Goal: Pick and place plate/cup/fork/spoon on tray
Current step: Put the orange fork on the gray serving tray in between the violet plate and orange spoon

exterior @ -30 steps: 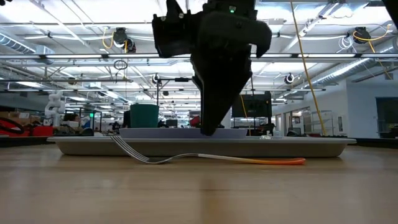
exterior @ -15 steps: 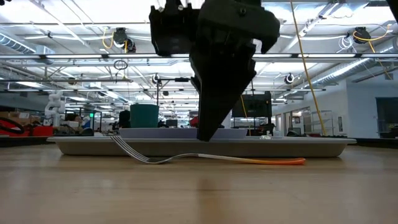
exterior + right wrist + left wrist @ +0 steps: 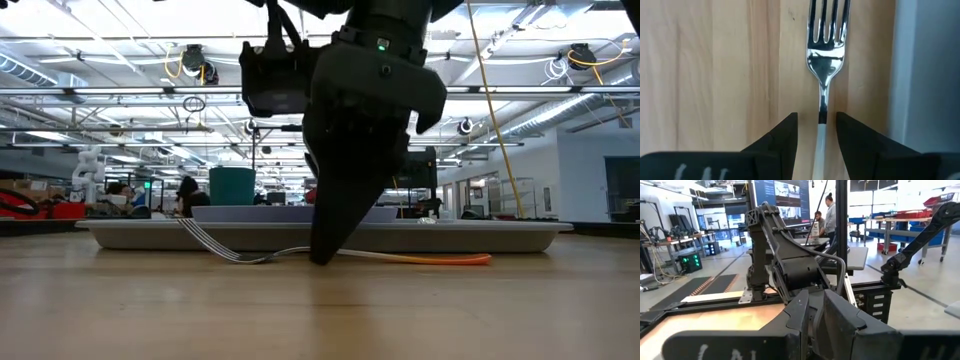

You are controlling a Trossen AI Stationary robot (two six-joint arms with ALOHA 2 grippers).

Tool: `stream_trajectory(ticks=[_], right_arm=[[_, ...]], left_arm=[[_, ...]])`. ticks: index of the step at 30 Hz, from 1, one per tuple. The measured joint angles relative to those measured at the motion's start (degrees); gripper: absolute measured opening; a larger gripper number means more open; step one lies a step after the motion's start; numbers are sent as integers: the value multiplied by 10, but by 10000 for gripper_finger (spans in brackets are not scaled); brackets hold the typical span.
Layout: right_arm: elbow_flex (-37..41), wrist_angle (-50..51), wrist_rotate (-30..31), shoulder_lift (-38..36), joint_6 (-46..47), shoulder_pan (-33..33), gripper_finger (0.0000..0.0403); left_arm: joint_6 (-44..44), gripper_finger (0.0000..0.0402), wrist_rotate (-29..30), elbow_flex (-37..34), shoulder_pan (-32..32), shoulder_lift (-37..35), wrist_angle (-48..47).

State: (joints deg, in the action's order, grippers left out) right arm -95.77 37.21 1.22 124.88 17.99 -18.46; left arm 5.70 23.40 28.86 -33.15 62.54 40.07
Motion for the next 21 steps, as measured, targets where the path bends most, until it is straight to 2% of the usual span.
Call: stream_trajectory(ticks=[11, 21], right_arm=[[23, -29, 2, -3, 10, -1, 118], [24, -28, 7, -2, -2, -10, 22]], left_arm=[[-9, 63, 0, 0, -18, 0, 0], [-11, 63, 0, 0, -28, 0, 0]])
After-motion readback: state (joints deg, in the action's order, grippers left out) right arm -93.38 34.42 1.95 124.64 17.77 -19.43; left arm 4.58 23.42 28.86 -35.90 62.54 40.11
